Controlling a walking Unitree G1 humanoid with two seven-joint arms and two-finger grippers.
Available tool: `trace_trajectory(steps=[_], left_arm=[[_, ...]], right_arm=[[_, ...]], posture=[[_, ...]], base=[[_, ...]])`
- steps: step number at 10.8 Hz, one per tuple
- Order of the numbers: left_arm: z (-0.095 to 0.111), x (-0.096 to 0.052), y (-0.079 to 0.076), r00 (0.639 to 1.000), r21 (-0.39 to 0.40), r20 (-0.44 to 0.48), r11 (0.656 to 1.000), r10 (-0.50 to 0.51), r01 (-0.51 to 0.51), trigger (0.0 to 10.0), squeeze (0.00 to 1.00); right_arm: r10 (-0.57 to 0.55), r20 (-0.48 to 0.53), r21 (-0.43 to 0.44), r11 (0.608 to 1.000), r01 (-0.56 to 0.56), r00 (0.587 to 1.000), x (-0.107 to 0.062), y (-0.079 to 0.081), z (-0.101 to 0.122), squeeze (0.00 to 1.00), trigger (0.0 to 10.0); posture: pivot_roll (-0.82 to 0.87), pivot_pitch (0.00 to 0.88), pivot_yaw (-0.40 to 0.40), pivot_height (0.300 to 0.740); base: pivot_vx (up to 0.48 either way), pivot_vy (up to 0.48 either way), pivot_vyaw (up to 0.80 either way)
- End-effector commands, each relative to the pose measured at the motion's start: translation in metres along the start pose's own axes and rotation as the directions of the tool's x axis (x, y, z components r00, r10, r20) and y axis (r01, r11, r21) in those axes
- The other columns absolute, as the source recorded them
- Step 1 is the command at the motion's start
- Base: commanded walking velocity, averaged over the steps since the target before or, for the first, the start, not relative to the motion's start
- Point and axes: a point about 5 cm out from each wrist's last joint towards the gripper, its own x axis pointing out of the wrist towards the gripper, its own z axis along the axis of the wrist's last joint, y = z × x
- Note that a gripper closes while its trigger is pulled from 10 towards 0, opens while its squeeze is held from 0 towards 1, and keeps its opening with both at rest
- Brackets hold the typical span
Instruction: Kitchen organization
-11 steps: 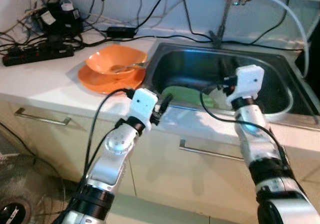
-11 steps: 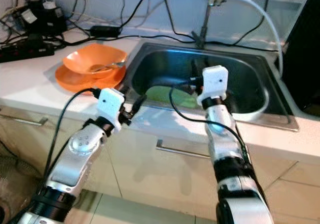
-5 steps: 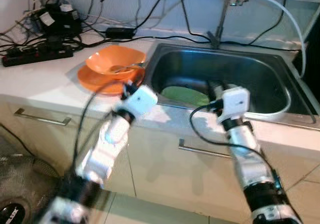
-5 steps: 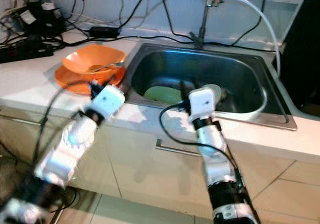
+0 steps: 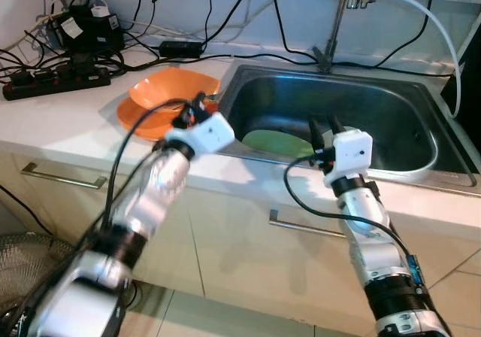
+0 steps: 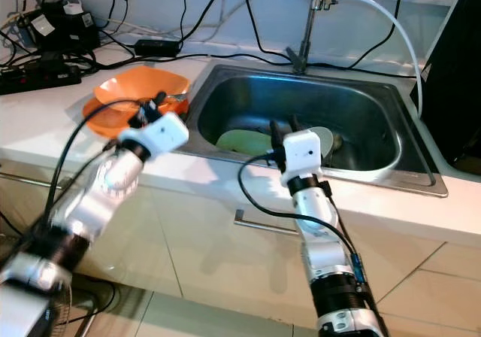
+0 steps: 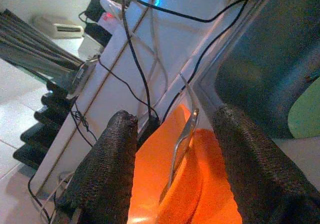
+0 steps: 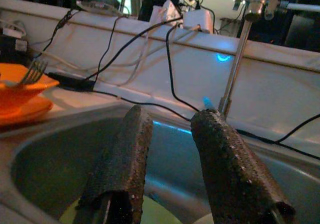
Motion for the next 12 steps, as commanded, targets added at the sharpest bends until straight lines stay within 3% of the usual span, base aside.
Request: trace_trajectory(steps=[1, 6, 12], left_arm=[[0.000, 0.005, 0.003, 1.000, 0.014, 0.002, 1.000, -0.001, 0.001, 10.0, 0.00], [0.003, 0.029, 0.002, 0.998, 0.039, -0.030, 0.998, -0.055, 0.056, 10.0, 0.00], [0.004, 0.040, -0.006, 0.991, 0.071, -0.098, 0.993, -0.088, 0.095, 10.0, 0.00]], right_arm=[[-0.005, -0.003, 0.005, 1.000, 0.005, 1.000, -0.001, 0.001, 0.002, 0.00, 10.0], [-0.017, -0.016, 0.001, 1.000, 0.017, 1.000, 0.002, -0.001, 0.004, 0.00, 10.0], [-0.018, -0.024, 0.000, 1.000, 0.018, 1.000, 0.001, -0.001, 0.004, 0.00, 10.0]], posture=[[0.11, 0.000, 0.019, 0.740], [0.10, 0.016, 0.017, 0.740], [0.09, 0.022, 0.017, 0.740]], base=[[0.000, 0.000, 0.00], [0.000, 0.000, 0.00], [0.000, 0.000, 0.00]])
